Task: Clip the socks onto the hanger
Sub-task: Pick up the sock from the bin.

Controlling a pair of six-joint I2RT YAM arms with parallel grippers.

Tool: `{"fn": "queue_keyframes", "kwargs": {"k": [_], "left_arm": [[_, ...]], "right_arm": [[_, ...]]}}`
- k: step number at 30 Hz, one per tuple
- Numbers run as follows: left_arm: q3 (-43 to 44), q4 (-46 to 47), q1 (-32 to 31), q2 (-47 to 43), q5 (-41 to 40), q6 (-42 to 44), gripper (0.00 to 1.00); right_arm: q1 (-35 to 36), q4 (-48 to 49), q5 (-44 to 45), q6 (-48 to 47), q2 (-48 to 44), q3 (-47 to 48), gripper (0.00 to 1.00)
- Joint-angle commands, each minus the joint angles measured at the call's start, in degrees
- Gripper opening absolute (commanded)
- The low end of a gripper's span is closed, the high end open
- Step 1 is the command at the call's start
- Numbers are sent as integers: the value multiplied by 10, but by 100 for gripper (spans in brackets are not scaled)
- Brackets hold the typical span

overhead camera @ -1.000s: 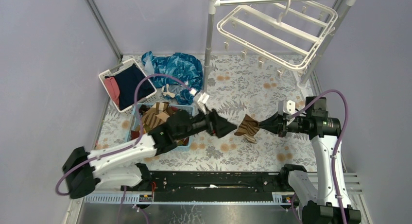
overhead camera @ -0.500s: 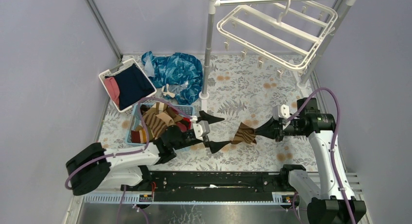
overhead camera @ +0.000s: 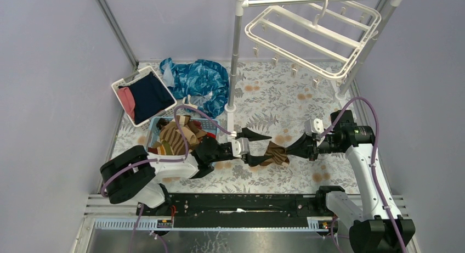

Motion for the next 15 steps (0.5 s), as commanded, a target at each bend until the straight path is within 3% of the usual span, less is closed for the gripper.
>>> {"fn": "queue_keyframes", "kwargs": {"k": [1,15], "left_arm": [[16,80,-1,25,25,-20,63],[13,114,0,37,36,-87,9]], "right_arm": [[6,-10,-12,-11,4,1,1],[6,-6,-4,-10,10,2,2]]}}
